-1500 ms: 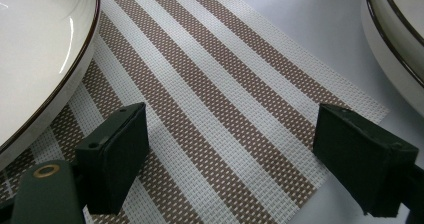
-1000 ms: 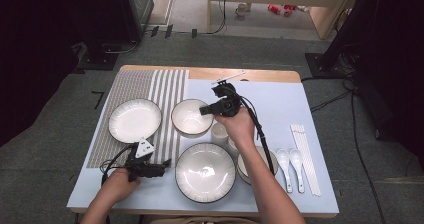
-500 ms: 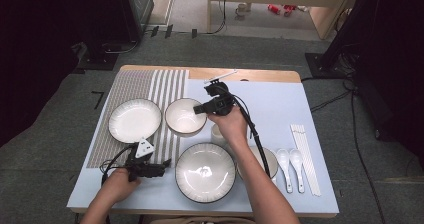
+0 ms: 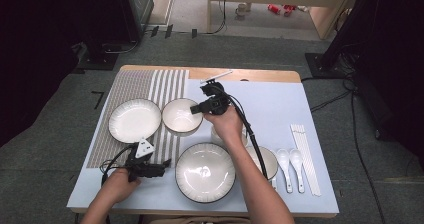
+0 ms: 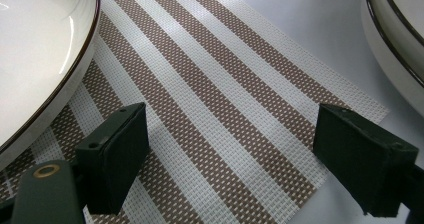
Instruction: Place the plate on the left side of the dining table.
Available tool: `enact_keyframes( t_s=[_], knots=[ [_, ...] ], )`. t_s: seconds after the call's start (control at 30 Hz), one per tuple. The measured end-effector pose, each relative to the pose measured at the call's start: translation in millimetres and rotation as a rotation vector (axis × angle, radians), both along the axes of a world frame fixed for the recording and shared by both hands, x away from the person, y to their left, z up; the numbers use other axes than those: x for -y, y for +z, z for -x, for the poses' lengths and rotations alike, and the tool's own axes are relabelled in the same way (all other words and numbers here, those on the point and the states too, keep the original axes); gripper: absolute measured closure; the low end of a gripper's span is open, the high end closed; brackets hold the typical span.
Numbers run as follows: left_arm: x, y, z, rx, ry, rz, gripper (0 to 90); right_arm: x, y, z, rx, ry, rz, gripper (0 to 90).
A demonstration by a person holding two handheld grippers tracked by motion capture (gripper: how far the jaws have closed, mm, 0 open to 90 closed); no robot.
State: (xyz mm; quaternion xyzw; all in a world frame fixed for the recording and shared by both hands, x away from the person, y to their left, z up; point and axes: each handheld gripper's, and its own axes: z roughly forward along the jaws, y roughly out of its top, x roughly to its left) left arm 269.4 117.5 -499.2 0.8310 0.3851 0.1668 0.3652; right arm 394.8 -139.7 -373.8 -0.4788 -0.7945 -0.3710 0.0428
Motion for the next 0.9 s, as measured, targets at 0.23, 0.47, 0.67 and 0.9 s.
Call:
enact_keyframes(
  t_s=[0.23, 0.47, 0.67, 0.9],
  knots=[
    [-0.2, -0.1, 0.0, 0.002, -0.001, -0.001, 14.7, -6.7, -4.7, -3.4, 0.008, -0.013, 0.003, 83.0],
    [-0.3, -0.1, 0.1, 0.003, -0.002, -0.001, 14.7, -12.4, -10.2, -8.7, -0.002, -0.023, 0.021, 83.0],
    [-0.4, 0.0, -0.1, 0.002, -0.002, 0.0, 14.7, -19.7, -11.9, -12.3, -0.013, -0.02, 0.02, 83.0],
    [-0.3, -0.1, -0.1, 0.002, -0.002, 0.0, 14.7, -31.5, -11.9, -14.9, -0.007, -0.014, 0.017, 83.0]
  ],
)
